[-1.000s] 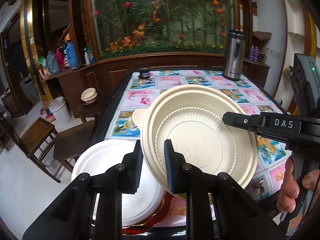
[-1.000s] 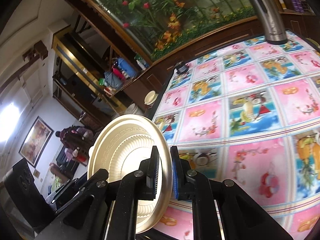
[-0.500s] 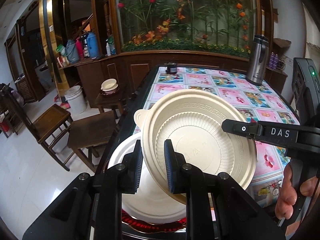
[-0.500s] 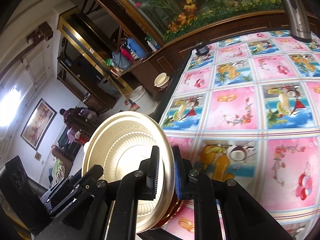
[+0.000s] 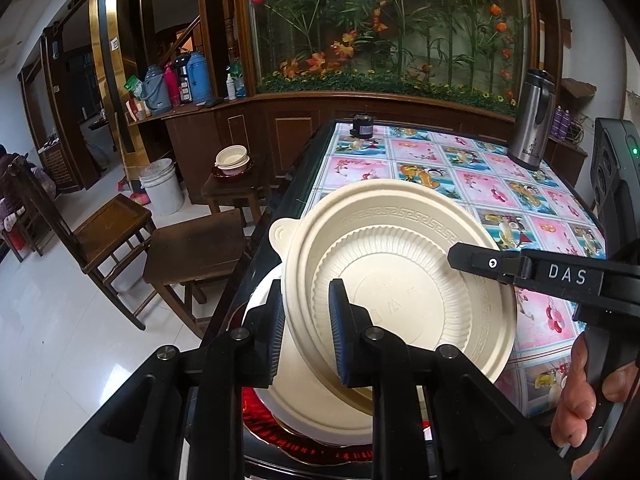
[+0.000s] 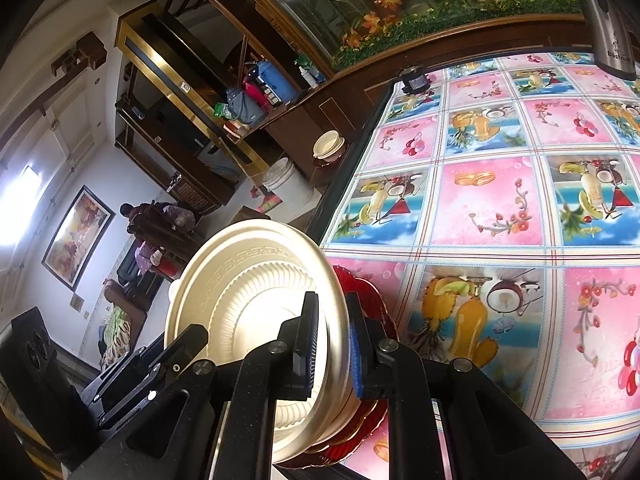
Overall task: Organize plates and bowls
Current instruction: 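Carry the cream bowl with the right gripper over the stack in the left gripper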
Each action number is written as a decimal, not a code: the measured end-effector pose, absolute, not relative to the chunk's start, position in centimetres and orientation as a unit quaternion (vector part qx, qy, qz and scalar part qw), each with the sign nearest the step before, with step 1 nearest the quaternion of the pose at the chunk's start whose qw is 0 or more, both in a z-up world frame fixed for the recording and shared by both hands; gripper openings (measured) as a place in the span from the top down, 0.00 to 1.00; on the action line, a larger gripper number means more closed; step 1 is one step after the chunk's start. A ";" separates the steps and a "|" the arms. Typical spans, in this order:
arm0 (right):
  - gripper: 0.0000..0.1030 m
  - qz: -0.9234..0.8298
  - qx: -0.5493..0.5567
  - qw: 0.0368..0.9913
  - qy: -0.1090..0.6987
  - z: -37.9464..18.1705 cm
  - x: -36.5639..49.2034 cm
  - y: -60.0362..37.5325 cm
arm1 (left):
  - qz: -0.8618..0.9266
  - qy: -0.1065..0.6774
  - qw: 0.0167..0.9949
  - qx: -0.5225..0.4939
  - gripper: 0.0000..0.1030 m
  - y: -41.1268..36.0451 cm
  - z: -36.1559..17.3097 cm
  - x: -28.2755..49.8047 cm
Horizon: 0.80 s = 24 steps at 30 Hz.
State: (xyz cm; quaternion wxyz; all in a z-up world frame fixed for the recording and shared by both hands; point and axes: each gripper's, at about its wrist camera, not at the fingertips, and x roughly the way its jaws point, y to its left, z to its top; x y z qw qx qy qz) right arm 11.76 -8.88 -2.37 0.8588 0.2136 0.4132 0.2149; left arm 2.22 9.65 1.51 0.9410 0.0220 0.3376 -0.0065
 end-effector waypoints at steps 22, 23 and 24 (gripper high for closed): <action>0.85 0.215 0.212 0.849 0.434 -4.4 12.3 -7.7 | 0.004 0.352 0.936 0.021 0.83 10.5 0.1 2.6; 0.85 0.215 0.212 0.848 0.435 -4.4 12.3 -7.6 | 0.004 0.352 0.936 0.021 0.83 10.5 0.0 2.6; 0.85 0.215 0.212 0.848 0.435 -4.5 12.3 -7.6 | 0.004 0.353 0.935 0.021 0.83 10.5 0.0 2.6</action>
